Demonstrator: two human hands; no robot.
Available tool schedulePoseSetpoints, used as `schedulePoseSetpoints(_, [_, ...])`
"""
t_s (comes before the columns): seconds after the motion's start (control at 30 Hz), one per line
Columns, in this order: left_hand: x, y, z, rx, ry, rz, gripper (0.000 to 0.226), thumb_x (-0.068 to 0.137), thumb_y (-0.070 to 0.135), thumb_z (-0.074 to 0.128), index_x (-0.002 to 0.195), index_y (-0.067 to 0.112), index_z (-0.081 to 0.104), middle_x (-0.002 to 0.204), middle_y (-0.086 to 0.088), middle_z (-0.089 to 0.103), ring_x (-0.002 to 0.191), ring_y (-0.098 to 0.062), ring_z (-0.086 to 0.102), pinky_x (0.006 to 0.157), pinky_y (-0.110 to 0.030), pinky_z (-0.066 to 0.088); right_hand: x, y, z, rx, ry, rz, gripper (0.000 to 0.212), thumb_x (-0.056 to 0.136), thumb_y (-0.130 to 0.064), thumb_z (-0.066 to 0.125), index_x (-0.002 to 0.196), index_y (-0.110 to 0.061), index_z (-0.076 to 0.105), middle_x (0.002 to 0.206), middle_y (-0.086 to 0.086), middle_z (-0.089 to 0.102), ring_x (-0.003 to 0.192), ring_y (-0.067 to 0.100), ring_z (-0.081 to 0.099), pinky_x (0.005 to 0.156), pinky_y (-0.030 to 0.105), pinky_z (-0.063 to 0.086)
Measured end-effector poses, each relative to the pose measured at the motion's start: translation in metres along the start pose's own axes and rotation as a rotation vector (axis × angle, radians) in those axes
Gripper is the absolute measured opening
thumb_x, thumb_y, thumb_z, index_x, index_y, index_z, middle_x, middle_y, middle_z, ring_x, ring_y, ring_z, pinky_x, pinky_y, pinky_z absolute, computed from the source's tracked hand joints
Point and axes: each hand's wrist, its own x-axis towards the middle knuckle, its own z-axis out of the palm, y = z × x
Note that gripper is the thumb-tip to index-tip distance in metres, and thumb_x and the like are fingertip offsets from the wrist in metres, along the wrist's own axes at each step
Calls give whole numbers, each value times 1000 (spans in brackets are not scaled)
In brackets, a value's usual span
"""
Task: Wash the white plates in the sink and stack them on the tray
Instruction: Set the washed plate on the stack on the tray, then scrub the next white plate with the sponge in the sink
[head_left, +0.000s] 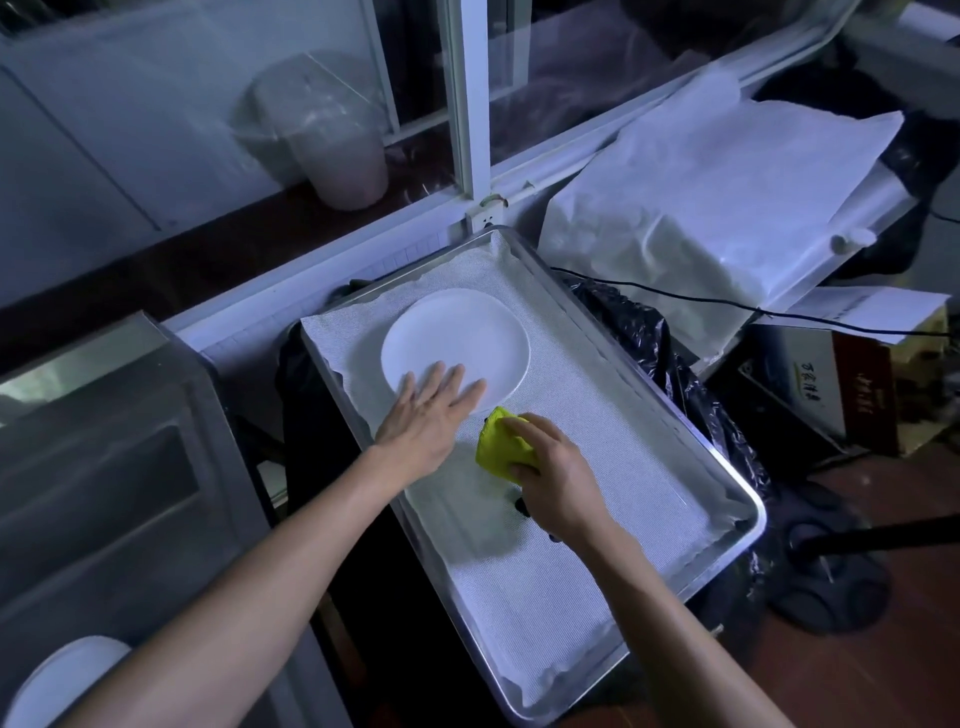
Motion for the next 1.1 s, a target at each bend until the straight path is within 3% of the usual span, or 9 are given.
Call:
schedulePoseSetpoints(0.3, [0, 0, 10, 1, -16, -4, 89, 95, 0, 45, 160, 27, -9, 169, -8, -12, 154, -34, -13, 123, -58, 3, -4, 5, 2, -10, -18, 16, 60, 81, -1, 64, 136, -23, 57, 138, -6, 53, 118, 23, 53, 90, 38, 48])
schedulePoseSetpoints(0.53, [8, -7, 6, -48, -7, -17, 81, 98, 7, 45, 161, 30, 0, 170, -3, -4, 155, -29, -8, 124, -55, 4, -8, 5, 0, 3, 2, 5, 59, 79, 2, 64, 133, -22, 59, 134, -5, 55, 113, 24, 54, 86, 38, 49])
schedulePoseSetpoints(0.67, [4, -8, 7, -64, 63, -38, 59, 102, 19, 46, 158, 27, 27, 166, -3, 21, 154, -27, 13, 119, -53, 20, -11, 4, 3, 7, 26, 8, 59, 79, 2, 63, 133, -22, 59, 135, -6, 55, 113, 23, 54, 87, 37, 48])
schedulePoseSetpoints(0.83, [-23, -8, 6, -185, 213, -35, 44, 94, 8, 54, 137, 15, 60, 145, -7, 56, 140, -31, 45, 111, -46, 35, -12, -6, 10, 48, 64, -1, 58, 82, 3, 64, 134, -22, 60, 137, -6, 55, 113, 22, 55, 83, 28, 45])
schedulePoseSetpoints(0.93, [-52, -11, 6, -210, 328, -22, 36, 83, 0, 64, 117, 10, 71, 129, -9, 67, 124, -31, 60, 97, -49, 49, -12, -22, 18, 82, 79, -43, 59, 84, 4, 62, 136, -23, 58, 137, -10, 54, 111, 17, 54, 67, 22, 46])
schedulePoseSetpoints(1.0, [-73, -16, 6, -208, 375, -34, 22, 80, 2, 69, 102, 7, 73, 115, -10, 72, 108, -32, 67, 88, -48, 55, -11, -34, 27, 92, 74, -76, 60, 85, 4, 61, 137, -26, 57, 138, -13, 52, 109, 12, 52, 53, 18, 39])
schedulePoseSetpoints(1.1, [-111, -27, 9, -220, 351, -101, 19, 85, 12, 66, 102, 10, 74, 101, -7, 73, 98, -30, 68, 85, -44, 53, -10, -56, 45, 115, 66, -133, 61, 83, 5, 62, 136, -25, 58, 137, -13, 52, 109, 12, 53, 59, 22, 44])
